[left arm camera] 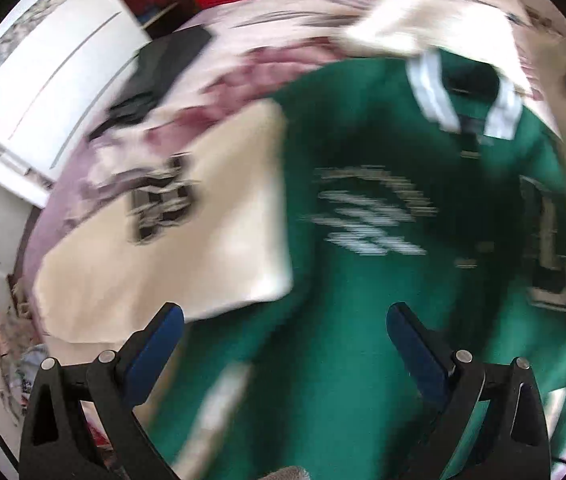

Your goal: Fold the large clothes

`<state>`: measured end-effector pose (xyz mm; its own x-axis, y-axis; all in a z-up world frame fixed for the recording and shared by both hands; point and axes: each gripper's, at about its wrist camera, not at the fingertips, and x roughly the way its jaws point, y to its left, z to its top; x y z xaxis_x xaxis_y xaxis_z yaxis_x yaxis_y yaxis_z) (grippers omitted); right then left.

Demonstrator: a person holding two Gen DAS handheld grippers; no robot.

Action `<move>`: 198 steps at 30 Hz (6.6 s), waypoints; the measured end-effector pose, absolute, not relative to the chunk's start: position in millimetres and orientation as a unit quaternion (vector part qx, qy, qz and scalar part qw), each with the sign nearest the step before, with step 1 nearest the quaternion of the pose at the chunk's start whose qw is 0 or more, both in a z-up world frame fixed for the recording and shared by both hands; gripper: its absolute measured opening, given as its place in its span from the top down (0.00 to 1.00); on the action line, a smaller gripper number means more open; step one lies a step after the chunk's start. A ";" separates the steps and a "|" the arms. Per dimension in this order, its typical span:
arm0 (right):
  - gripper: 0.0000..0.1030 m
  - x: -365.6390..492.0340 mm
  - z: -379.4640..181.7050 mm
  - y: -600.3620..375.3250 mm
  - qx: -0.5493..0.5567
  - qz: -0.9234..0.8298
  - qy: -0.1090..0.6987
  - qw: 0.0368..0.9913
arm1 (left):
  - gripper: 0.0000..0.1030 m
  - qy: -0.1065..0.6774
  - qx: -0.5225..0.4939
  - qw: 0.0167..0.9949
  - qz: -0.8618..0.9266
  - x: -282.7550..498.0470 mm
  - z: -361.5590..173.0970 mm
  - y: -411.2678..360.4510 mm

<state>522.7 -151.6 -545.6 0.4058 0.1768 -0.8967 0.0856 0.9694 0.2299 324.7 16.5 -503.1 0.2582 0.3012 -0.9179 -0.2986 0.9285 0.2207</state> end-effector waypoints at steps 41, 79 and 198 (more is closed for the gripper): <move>0.20 438.2 -666.9 65.8 0.189 0.065 0.675 0.710 | 0.97 0.355 -0.459 0.698 0.419 221.5 -523.8 502.0; 0.30 491.3 -719.5 143.2 0.183 0.076 0.744 0.637 | 0.41 0.403 -0.598 0.640 0.264 210.1 -604.3 487.9; 0.38 486.1 -656.3 -391.4 0.345 0.023 0.686 0.640 | 0.00 0.591 0.014 0.803 0.075 387.3 -453.2 -16.6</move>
